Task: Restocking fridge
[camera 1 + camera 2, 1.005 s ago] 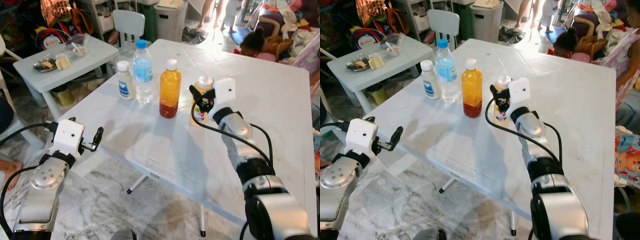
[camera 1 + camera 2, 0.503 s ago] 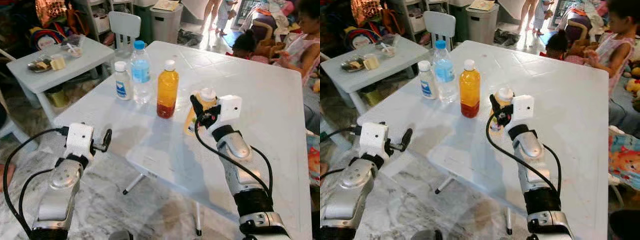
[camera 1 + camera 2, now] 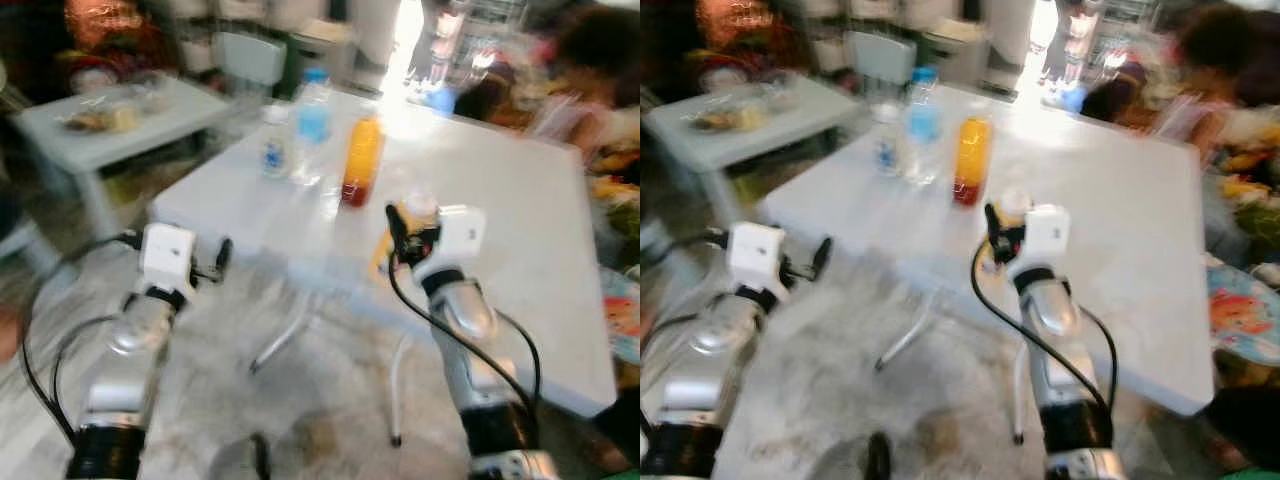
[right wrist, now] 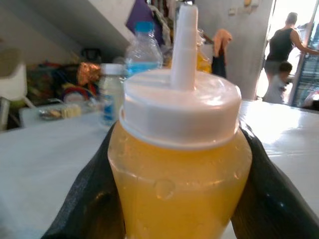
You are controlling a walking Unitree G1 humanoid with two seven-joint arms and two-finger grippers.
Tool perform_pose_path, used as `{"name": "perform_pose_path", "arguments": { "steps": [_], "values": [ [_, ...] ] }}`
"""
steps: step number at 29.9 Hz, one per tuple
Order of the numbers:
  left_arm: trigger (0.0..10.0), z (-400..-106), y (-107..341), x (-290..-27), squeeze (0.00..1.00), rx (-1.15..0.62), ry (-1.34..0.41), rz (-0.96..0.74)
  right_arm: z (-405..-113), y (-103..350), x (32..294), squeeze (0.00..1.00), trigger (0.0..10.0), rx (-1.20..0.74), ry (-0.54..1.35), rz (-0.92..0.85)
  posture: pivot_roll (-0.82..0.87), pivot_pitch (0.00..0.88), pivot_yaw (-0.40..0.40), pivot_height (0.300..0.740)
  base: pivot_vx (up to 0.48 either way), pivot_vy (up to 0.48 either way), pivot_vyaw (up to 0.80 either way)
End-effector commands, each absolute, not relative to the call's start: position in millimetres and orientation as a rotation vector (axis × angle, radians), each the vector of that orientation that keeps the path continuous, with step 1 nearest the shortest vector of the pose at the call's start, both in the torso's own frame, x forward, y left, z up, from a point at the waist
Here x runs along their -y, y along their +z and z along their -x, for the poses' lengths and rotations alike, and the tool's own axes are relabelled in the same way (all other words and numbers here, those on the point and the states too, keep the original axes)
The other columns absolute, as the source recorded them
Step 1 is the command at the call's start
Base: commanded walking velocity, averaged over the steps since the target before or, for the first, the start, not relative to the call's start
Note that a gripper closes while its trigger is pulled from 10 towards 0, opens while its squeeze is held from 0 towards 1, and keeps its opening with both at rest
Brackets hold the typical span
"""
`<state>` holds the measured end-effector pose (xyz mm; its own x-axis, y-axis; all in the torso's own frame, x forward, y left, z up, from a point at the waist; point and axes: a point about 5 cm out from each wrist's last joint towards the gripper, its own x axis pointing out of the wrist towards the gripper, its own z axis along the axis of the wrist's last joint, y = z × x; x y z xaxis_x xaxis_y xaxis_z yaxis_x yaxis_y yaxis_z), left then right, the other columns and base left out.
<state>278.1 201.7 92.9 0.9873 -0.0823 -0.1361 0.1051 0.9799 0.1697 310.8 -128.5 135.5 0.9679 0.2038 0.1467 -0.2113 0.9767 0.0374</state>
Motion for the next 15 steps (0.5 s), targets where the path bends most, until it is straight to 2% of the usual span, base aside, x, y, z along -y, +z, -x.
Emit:
{"name": "perform_pose_path", "arguments": {
  "steps": [1, 5, 11, 15],
  "values": [
    [10.0, -284.8, 101.8, -197.6, 0.0, -0.099, -0.111, -0.181, -309.4, 125.1, 127.0, 0.0, 10.0, 0.087, 0.216, -0.047, 0.05, 0.0, -0.018, 0.74, -0.375, 0.304, 0.0],
    [10.0, -284.8, 101.8, -197.6, 0.0, -0.099, -0.111, -0.181, -309.4, 125.1, 127.0, 0.0, 10.0, 0.087, 0.216, -0.047, 0.05, 0.0, -0.018, 0.74, -0.375, 0.304, 0.0],
    [10.0, -288.2, 99.8, -196.7, 0.0, -0.075, -0.126, -0.186, -296.8, 124.9, 131.8, 0.0, 10.0, 0.09, 0.269, -0.093, 0.04, 0.0, -0.023, 0.74, 0.0, 0.0, 0.79],
    [10.0, -281.8, 91.8, -202.1, 0.0, -0.095, -0.132, -0.222, -290.4, 119.3, 138.5, 0.0, 10.0, 0.077, 0.241, -0.087, 0.03, 0.0, -0.018, 0.74, 0.0, 0.0, 0.78]
  ]
}}
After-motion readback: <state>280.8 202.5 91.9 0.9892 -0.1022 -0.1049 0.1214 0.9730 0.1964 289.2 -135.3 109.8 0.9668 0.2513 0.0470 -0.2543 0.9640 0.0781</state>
